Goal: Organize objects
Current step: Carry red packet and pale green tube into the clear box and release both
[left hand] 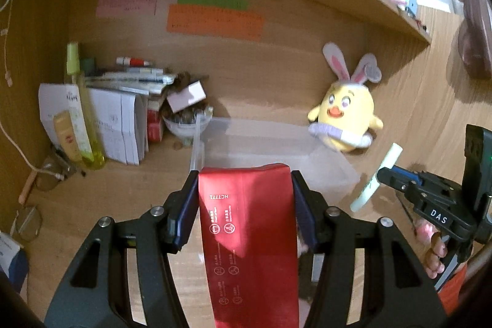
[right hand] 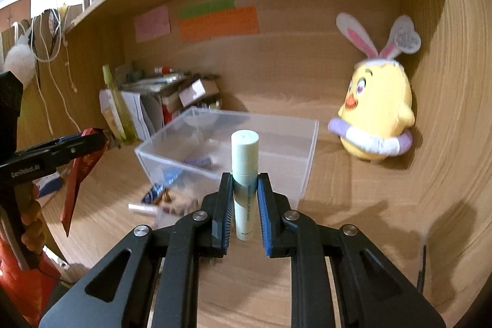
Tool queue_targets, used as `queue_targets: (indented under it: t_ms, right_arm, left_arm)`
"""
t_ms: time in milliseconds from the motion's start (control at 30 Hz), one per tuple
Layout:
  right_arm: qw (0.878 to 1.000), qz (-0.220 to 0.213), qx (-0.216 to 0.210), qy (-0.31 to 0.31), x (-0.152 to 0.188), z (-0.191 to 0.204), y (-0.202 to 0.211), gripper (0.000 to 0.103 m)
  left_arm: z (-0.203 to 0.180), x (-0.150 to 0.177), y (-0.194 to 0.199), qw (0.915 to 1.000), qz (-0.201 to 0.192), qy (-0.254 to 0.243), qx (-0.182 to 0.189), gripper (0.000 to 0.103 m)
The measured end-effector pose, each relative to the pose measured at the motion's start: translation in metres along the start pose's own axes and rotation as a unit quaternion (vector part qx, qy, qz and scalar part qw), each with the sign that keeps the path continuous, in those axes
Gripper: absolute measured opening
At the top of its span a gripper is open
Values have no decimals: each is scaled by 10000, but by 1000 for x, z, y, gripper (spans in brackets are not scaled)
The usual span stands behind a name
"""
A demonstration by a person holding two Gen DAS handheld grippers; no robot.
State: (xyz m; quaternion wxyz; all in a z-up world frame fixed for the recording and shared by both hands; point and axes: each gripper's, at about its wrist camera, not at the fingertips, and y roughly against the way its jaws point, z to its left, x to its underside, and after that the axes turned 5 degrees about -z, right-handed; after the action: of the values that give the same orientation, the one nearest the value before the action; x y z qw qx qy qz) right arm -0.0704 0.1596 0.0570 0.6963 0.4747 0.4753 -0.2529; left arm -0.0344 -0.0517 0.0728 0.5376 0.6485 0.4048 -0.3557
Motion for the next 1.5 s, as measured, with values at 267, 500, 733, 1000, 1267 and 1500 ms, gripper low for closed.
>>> queue_targets:
  t_ms: [267,500,733,1000,1267,1500]
  right_arm:
    - [9996,-261,-17,68,-27,2,-5,14]
    - [9992,-327,53,200,-46,8,-18,14]
    - [9994,-180,174,227,-56,6,-45,14]
    - [9984,215,460,237,-50,-9,-82,14]
    - [9939,520,823,525,-41,-14,-106,14]
    - [9853,826,974,1131,-34,2,-127,14]
  left_arm:
    - [-3,-27,-5,9998,-189,21,34,57]
    - [-8,-43,-22,9997,-217,-69,-7,57]
    - [-2,-52,-52,9999,-111,71,6,57]
    - [11,-58,-91,9994,145,320,-5,57]
    - [5,-51,-136,9973,688,185,-149,57]
    - [0,-38,-169,9928,1180,140,-147,57]
